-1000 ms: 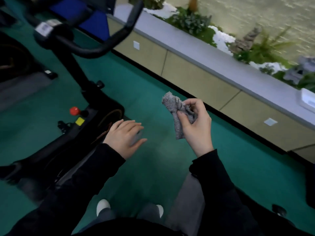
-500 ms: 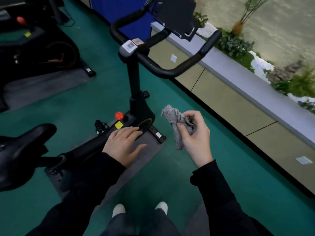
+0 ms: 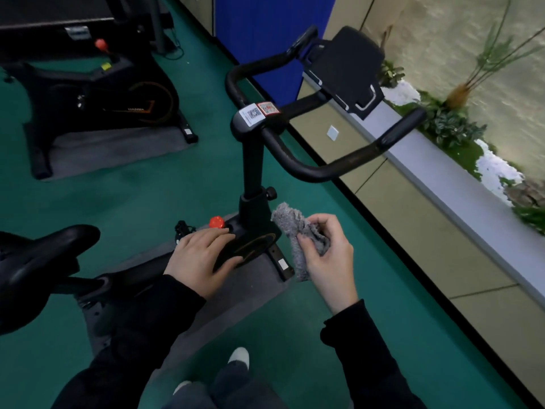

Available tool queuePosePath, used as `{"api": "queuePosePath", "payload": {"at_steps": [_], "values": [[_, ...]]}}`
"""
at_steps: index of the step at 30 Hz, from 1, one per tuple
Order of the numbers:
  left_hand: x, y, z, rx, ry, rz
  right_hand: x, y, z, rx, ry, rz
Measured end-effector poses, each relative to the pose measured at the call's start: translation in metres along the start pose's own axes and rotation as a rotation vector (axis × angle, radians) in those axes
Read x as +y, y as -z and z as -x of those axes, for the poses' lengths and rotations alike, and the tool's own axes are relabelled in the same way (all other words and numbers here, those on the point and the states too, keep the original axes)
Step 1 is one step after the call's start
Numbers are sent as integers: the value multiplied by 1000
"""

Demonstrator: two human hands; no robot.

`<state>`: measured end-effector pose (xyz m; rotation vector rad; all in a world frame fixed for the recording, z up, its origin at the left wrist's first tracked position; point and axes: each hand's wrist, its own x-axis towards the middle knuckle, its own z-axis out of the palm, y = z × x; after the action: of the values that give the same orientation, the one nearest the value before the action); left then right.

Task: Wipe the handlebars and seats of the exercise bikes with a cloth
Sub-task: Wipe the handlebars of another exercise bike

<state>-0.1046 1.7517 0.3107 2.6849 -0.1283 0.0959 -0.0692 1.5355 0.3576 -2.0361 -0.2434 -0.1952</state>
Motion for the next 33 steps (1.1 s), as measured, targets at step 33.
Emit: {"api": "queuePosePath", "payload": {"at_steps": [33], "values": [[-60,49,-261,158,-460,122,-37,-78,-185,388,-114,357]]}}
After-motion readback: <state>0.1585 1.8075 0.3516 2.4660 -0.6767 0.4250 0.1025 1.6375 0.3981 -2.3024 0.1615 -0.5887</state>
